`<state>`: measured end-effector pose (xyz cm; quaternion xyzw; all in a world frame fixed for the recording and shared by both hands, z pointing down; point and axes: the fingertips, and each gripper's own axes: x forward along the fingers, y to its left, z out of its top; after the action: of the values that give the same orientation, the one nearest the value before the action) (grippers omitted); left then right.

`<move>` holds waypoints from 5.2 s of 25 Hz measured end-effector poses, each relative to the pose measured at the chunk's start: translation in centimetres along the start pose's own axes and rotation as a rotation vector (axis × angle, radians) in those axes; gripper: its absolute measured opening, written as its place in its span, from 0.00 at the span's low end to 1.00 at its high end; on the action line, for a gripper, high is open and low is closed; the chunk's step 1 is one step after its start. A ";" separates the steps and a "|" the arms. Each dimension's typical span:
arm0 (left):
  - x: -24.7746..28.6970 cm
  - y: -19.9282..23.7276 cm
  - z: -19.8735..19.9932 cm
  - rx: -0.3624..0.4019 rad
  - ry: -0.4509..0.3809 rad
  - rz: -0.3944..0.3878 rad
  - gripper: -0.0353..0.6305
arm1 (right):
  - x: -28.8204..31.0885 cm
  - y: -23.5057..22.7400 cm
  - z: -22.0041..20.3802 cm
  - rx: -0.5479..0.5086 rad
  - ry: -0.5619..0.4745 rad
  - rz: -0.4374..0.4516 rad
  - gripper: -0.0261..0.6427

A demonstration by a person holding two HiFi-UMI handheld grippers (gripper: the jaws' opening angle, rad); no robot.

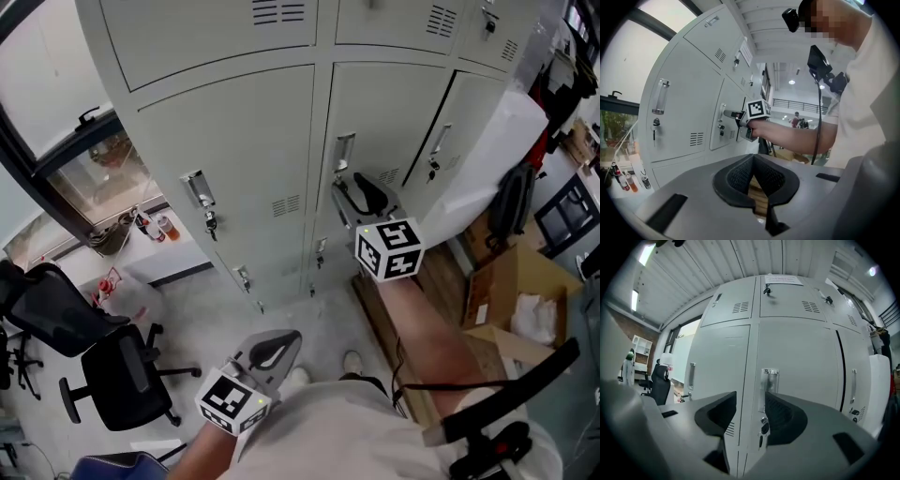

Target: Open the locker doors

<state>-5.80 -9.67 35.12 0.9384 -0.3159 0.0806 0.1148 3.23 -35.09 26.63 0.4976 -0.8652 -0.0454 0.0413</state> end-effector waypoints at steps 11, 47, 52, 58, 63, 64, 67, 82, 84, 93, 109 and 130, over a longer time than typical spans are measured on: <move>0.7 2.8 0.6 -0.019 -0.023 0.018 0.07 | 5.2 -1.7 1.0 -0.011 0.004 -0.035 0.27; 3.7 0.4 0.3 0.002 0.001 -0.100 0.07 | -2.7 -3.1 -0.1 0.084 -0.001 0.125 0.19; 6.4 -1.8 0.8 0.005 0.008 -0.117 0.07 | -5.5 -4.0 -0.4 0.075 0.007 0.185 0.19; 10.4 -5.4 1.7 0.013 0.016 -0.147 0.07 | -9.1 -5.7 -0.6 0.067 0.005 0.229 0.19; 13.1 -8.0 1.8 0.004 0.030 -0.148 0.07 | -12.1 -7.8 -1.0 0.064 0.005 0.256 0.21; 13.6 -8.5 1.8 0.004 0.031 -0.151 0.07 | -12.7 -8.3 -1.1 0.064 0.006 0.259 0.21; 15.1 -10.0 1.9 0.007 0.037 -0.151 0.07 | -14.6 -9.8 -1.3 0.058 0.002 0.278 0.21; 22.0 -17.0 2.5 0.018 0.029 -0.118 0.07 | -20.8 -18.7 -2.8 0.065 -0.010 0.315 0.12; 22.6 -17.5 2.5 0.014 0.024 -0.096 0.07 | -21.2 -19.9 -2.9 0.063 -0.016 0.322 0.12; 24.0 -19.5 1.8 -0.009 0.029 -0.030 0.07 | -22.1 -24.7 -3.6 0.088 -0.041 0.347 0.12; 23.5 -21.6 1.4 -0.006 0.053 0.024 0.07 | -22.2 -28.9 -4.2 0.119 -0.073 0.299 0.11; 18.3 -20.4 0.5 -0.028 0.042 0.031 0.07 | -27.2 -20.5 -3.9 0.059 -0.054 0.191 0.11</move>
<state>21.09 -4.53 35.37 0.9297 -0.3290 0.0976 0.1334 34.89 -21.94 27.30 0.4126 -0.9104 -0.0292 0.0072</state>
